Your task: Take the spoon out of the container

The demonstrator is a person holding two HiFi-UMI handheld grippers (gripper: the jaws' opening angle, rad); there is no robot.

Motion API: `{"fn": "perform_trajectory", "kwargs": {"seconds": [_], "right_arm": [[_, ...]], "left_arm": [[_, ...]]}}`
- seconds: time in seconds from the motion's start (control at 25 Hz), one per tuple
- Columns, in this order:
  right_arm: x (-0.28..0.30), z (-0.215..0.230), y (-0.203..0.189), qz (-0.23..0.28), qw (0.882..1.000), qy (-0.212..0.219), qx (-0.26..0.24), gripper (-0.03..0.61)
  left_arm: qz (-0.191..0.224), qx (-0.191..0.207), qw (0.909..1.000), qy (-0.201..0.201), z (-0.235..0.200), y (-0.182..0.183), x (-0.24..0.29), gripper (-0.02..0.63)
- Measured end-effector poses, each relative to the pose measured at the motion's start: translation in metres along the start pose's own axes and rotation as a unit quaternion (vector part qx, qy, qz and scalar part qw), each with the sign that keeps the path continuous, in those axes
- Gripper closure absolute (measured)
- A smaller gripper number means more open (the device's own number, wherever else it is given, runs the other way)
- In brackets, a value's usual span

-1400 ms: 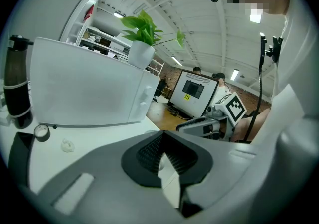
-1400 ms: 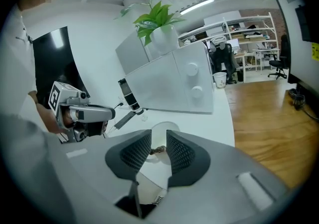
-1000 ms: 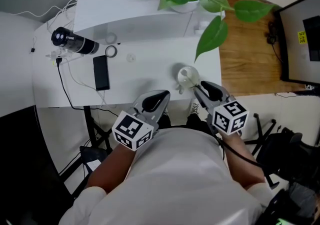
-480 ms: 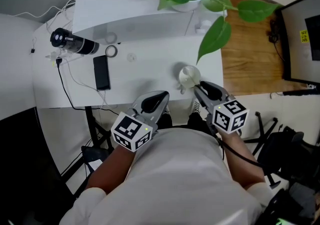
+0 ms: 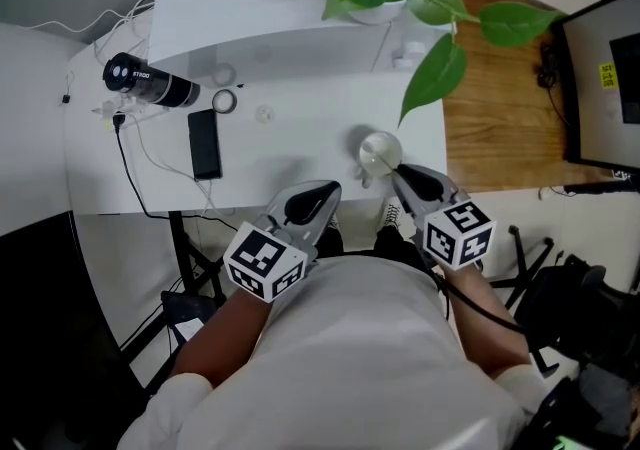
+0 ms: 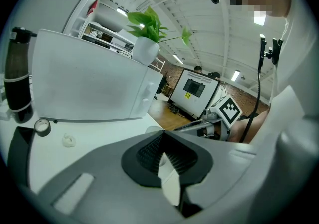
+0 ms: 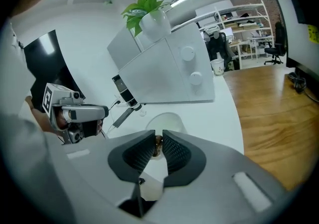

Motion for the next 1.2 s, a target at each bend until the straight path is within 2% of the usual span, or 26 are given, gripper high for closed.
{"fn": "perform_trajectory", "kwargs": {"seconds": [0.4,0.72,0.92,1.08,1.2], "right_arm": [[-0.012,-0.002,0.01,-0.004,0.999,-0.014,-0.049,0.529],[-0.033,-0.01,0.022,0.008,0.998,-0.01,-0.066,0.529],[-0.053,-0.025,0.034,0.029,0.997,0.007,-0.075,0.529],[-0.072,-0.044,0.051,0.068,0.992,0.034,-0.096,0.529],[-0.081,-0.052,0.063,0.098,0.988,0.048,-0.107,0.529]], "left_arm": [[0.016,0.003,0.9999,0.003,0.005,0.006,-0.003,0.609],[0.038,0.008,0.9992,0.006,0.012,0.016,-0.003,0.61],[0.049,0.017,0.9986,0.003,0.022,0.022,-0.001,0.609],[0.059,0.026,0.998,0.0,0.033,0.028,-0.002,0.609],[0.066,0.052,0.9965,0.002,0.041,0.036,-0.004,0.61]]}}
Point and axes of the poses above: the fingertips, and each gripper's own axes: x forward along the fingers, z to its right, y out of its top, the point moved 3 cm from there along -x, backward along the fingers
